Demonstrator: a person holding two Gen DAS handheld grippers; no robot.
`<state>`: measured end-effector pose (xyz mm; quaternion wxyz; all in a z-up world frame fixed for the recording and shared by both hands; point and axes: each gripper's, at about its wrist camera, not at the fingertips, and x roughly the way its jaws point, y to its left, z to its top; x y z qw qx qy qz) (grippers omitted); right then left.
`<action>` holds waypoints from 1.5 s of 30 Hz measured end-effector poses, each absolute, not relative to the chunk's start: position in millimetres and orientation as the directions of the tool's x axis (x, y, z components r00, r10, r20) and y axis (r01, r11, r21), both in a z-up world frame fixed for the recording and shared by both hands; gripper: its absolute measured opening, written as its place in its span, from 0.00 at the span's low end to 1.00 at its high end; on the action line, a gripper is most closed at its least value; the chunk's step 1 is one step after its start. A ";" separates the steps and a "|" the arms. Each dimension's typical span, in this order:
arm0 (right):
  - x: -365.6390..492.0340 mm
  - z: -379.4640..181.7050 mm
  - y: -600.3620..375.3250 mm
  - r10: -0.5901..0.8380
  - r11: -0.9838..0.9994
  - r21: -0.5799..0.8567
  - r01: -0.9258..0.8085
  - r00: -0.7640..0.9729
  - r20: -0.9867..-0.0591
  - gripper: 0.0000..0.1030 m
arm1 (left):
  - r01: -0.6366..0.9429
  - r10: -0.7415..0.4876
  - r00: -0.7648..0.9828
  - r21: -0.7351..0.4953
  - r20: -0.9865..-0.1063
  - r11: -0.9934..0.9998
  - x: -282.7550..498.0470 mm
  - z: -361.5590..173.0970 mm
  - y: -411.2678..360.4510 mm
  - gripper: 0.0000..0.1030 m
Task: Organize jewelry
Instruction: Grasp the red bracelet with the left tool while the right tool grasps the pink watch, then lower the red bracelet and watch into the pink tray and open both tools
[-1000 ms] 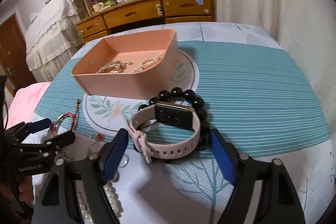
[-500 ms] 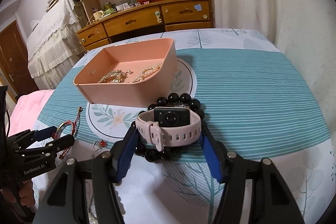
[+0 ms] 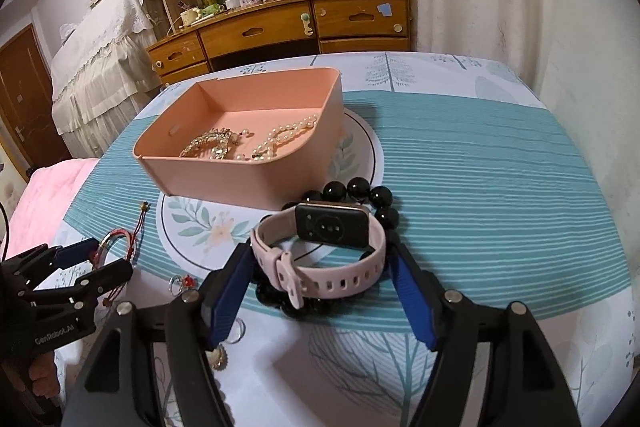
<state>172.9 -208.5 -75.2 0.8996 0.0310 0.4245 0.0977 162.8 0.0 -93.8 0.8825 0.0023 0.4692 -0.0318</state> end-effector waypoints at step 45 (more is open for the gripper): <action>225.1 16.3 -184.7 0.380 0.924 0.218 -0.315 0.672 -0.636 0.53 | 0.155 -0.252 0.615 -0.199 -0.747 0.968 260.7 30.6 4.5 0.60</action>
